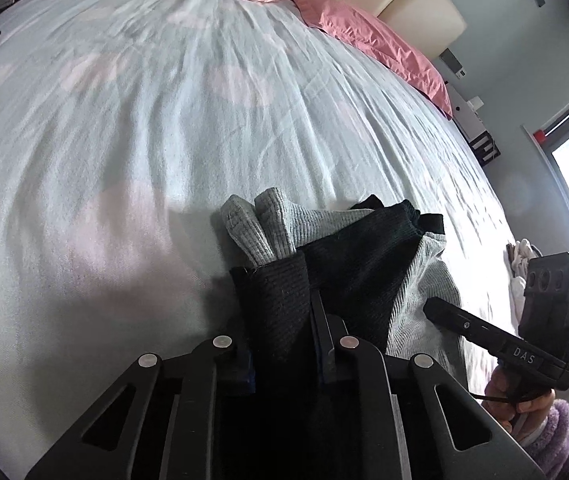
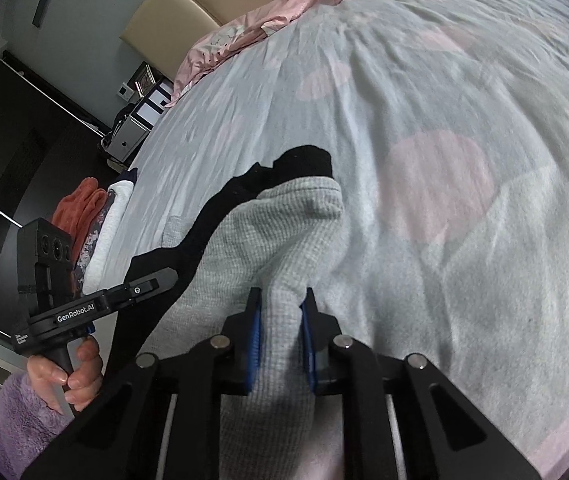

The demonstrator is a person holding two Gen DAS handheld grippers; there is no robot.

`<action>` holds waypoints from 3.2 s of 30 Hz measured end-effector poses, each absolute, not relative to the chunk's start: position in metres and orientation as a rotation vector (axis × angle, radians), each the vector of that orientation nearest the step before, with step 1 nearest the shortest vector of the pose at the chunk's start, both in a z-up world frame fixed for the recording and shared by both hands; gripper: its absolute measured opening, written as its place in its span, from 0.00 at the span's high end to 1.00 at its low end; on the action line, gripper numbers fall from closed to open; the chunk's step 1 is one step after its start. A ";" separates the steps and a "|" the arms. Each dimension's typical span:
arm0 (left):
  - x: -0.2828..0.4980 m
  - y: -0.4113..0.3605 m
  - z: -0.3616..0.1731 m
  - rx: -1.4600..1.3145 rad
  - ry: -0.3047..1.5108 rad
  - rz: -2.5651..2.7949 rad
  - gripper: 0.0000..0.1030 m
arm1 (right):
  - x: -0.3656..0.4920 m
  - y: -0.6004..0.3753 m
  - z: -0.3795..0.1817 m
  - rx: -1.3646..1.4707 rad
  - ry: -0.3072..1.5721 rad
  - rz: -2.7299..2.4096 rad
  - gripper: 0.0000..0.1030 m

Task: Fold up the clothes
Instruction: 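Lift the folded grey shirt with both tools off the sheet, then carry the held shirt with both tools toward the stack under the orange towel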

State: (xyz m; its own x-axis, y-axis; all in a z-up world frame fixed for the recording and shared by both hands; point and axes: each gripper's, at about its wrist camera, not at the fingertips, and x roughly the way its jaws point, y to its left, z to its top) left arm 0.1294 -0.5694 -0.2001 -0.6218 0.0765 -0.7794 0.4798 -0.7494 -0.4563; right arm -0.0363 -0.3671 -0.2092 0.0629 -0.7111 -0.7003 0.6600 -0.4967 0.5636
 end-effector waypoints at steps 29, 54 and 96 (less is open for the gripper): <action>0.402 -0.557 0.021 0.547 0.646 -2.314 0.84 | 0.171 -0.461 0.028 0.611 0.219 -1.549 0.87; 0.646 -0.675 -0.065 0.334 0.846 -1.647 0.84 | 0.467 -0.741 -0.029 0.491 0.566 -0.926 0.87; 0.699 -0.715 -0.144 0.252 0.991 -1.692 0.86 | 0.542 -0.854 -0.095 0.636 0.609 -0.626 0.92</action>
